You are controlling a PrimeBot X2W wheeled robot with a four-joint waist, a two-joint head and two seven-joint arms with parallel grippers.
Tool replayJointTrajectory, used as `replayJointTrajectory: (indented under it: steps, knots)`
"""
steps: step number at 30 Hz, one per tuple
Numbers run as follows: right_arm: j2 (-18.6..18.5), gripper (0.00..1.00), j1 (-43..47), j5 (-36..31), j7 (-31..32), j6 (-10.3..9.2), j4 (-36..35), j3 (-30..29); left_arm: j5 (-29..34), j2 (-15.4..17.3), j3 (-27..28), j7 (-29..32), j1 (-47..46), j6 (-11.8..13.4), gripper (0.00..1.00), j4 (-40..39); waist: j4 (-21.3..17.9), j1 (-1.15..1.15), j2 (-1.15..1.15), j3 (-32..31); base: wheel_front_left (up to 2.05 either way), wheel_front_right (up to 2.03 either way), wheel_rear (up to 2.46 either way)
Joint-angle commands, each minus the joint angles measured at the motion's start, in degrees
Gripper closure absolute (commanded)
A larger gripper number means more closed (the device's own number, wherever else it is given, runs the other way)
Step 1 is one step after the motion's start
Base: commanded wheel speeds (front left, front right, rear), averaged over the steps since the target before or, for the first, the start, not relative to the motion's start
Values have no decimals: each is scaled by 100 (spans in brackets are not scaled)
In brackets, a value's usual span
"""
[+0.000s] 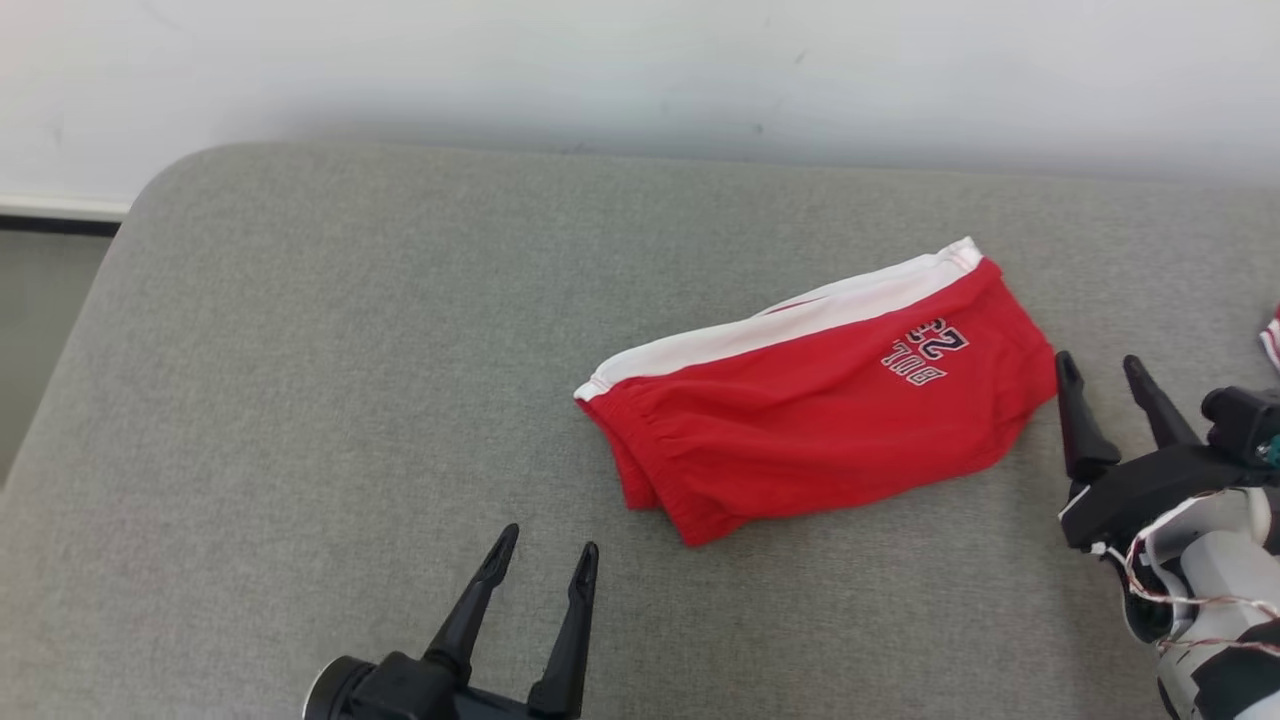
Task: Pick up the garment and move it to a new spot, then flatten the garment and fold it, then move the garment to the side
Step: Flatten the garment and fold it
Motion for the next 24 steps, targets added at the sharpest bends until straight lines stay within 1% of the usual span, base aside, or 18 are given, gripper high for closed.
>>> replayJointTrajectory:
  steps: [1,2,3,9,14,17,18,19,20,21,24]
  knots:
    - [-24,0,-86,59,-5,-7,66,-3,53,-13,15,-28,48,-12,0,-21,156,1,1,175,0,0,0]
    - [-9,0,-147,168,-5,-7,180,-19,110,-42,29,-28,38,-47,0,-22,196,1,1,227,0,0,0]
    - [-59,0,-610,591,-5,-7,802,37,312,-201,66,-29,-48,-195,0,-7,391,1,1,525,0,0,0]
    - [-168,0,-1188,923,110,-7,1348,379,434,-347,85,-29,-119,-390,0,74,528,1,1,805,0,0,0]
    - [-224,0,-1558,1030,287,-7,1796,689,549,-442,80,-29,-214,-527,0,127,619,1,1,952,0,0,0]
    - [-144,0,-1670,1061,439,-7,2105,849,577,-491,103,-29,-241,-583,0,193,628,1,1,983,0,0,0]
    - [-110,21,-1699,1090,452,-6,2178,892,587,-509,115,-29,-254,-597,0,210,623,1,1,985,0,0,0]
    - [-76,62,-1722,1106,448,-6,2229,933,601,-517,127,-29,-261,-594,0,222,613,1,1,979,0,0,0]
    - [-35,88,-1728,1136,446,-4,2273,978,611,-524,146,-29,-257,-589,0,234,594,1,1,961,0,0,0]
    - [-7,100,-1719,1163,443,-3,2303,1019,623,-531,160,-29,-243,-597,0,245,575,1,1,941,0,0,0]
    - [34,100,-1679,1240,420,-4,2332,1095,627,-549,194,-29,-213,-623,0,265,522,1,1,887,0,0,0]
